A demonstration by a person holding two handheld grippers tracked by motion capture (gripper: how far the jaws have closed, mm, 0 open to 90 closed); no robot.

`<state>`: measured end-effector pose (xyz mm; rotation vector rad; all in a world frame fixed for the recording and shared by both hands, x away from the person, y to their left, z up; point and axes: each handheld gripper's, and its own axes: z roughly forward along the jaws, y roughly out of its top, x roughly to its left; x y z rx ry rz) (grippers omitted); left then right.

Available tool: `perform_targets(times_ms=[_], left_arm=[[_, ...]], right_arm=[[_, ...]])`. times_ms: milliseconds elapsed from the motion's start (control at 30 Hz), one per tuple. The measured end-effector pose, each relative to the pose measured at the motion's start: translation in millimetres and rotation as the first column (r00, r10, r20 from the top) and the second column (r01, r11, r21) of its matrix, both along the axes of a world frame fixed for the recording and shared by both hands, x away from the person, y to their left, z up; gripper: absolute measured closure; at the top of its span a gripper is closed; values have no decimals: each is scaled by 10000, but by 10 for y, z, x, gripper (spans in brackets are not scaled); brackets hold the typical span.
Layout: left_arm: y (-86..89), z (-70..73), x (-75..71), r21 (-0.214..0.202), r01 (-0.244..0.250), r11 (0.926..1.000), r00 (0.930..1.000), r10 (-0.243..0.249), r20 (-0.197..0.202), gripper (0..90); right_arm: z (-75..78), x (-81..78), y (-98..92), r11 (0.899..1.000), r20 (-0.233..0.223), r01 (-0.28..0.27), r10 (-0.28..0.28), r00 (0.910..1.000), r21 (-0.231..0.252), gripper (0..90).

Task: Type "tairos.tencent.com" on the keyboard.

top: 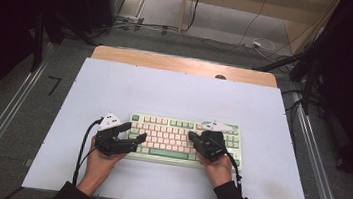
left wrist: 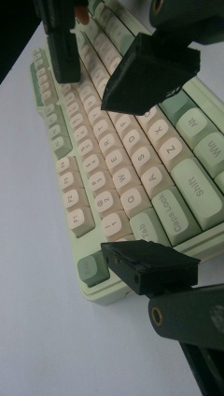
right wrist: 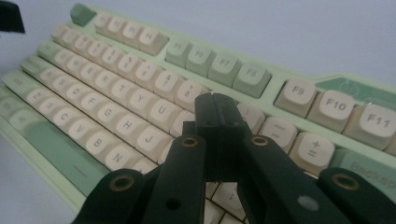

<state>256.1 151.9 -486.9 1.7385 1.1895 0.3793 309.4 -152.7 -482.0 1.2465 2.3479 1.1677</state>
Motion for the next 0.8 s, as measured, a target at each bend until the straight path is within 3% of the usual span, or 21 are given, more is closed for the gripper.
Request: perform_targets(times_ms=[67, 200, 333, 400, 600, 700, 800], left_arm=[[-5, -1, 0, -19, 16, 10000, 10000, -16, -2, 274], [-3, -2, 2, -25, 22, 10000, 10000, -22, 1, 274], [3, 1, 1, -18, -6, 10000, 10000, 6, 16, 274], [7, 5, -1, -55, -26, 10000, 10000, 26, 33, 274], [-2, 17, -14, -98, 40, 9999, 9999, -39, 116, 304], [-9, 25, -28, -264, 202, 9994, 9995, -195, 260, 411], [-12, 17, -17, -646, 889, 9939, 9960, -881, 157, 676]], right_arm=[[43, -6, -39, 9996, 86, 99, -101, 9999, 259, 873], [91, -10, -101, 9974, 177, 254, -267, 9995, 681, 755], [124, -8, -137, 9961, 402, 311, -345, 9986, 830, 437], [136, -2, -151, 9957, 444, 379, -417, 9981, 845, 326], [156, -3, -184, 9949, 377, 472, -507, 9980, 890, 261], [159, -1, -192, 9951, 404, 477, -513, 9979, 868, 261], [156, -1, -189, 9953, 366, 497, -529, 9979, 833, 261]])
